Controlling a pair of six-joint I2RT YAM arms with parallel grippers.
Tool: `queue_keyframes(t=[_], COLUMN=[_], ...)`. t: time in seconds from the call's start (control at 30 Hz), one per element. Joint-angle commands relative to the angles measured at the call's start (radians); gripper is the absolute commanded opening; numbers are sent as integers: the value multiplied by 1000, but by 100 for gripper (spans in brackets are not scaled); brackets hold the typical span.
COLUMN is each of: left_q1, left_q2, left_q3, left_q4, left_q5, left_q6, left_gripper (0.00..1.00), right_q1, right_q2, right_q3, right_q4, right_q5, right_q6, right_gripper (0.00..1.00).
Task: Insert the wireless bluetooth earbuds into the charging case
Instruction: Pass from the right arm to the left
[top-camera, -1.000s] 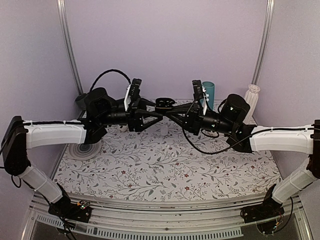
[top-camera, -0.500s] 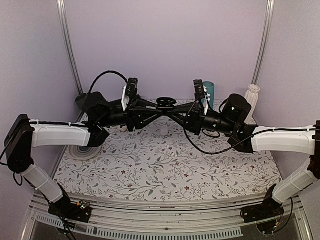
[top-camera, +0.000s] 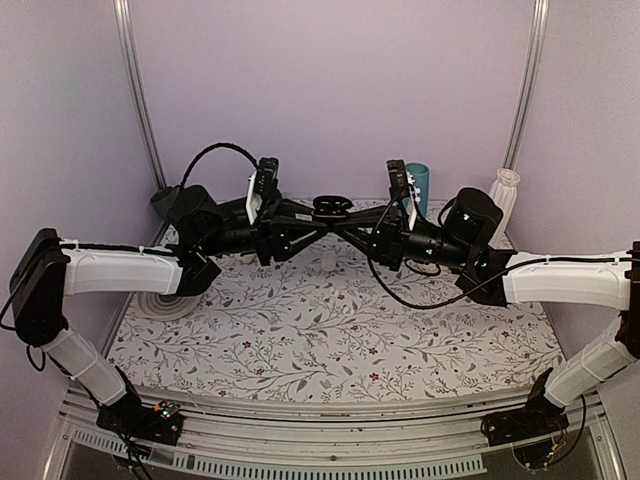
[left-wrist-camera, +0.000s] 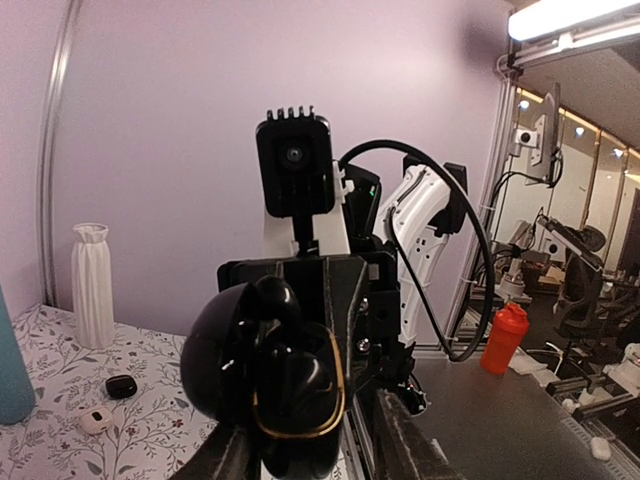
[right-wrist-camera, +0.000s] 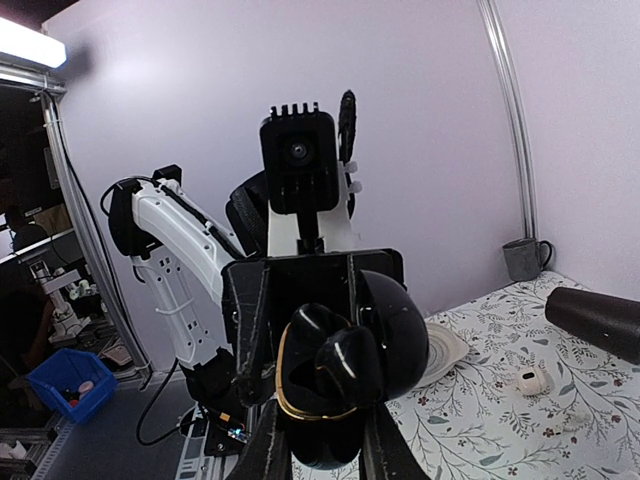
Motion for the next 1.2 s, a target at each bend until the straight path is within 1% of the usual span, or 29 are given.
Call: queue_keyframes(t=[0.0, 0.03, 0.17, 0.23, 0.33, 0.5, 0.53, 0.6, 0.73, 0.77, 0.8, 0.9, 0.93, 1.07, 1.17], left_q1=[-15, -15, -17, -18, -17, -17, -17, -20, -20, -19, -19, -18, -19, -17, -10], left_q2=[8, 10, 15, 16, 16, 12, 13, 14, 21, 23, 23, 19, 16, 13, 14], left_q3=[7, 7, 1, -2, -6, -19, -21, -17, -12, -12, -11, -15, -18, -25, -31], left_q4=[0, 5, 12, 15, 14, 26, 31, 34, 39, 41, 40, 35, 29, 28, 37], left_q5=[5, 7, 10, 9, 8, -5, -7, -5, -2, -2, -2, -22, -35, -79, -117], left_q6=[15, 14, 6, 6, 6, 5, 4, 3, 1, 2, 3, 25, 39, 67, 75], left_gripper=[35, 33, 31, 32, 36, 36, 35, 27, 9, 2, 0, 0, 0, 0, 0], right_q1=[-5, -6, -5, -6, -5, -6, -6, -5, -5, -6, -6, -4, -5, -4, -6], right_q2=[-24, -25, -27, -27, -24, -20, -19, -15, -13, -14, -14, -15, -16, -19, -32], right_q3=[-5, -5, -9, -9, -9, -9, -8, -8, -7, -7, -6, -5, -5, -3, -9], right_q4=[0, 1, 2, 3, 4, 4, 4, 4, 3, 1, -2, -38, -51, -98, -146], right_q5=[13, 14, 20, 20, 21, 20, 17, 13, 18, 20, 25, 55, 66, 89, 118], right_q6=[-1, 2, 5, 6, 10, 14, 15, 17, 24, 26, 27, 27, 27, 31, 28], right_gripper=[3, 3, 3, 3, 3, 3, 3, 3, 4, 4, 6, 16, 18, 32, 37])
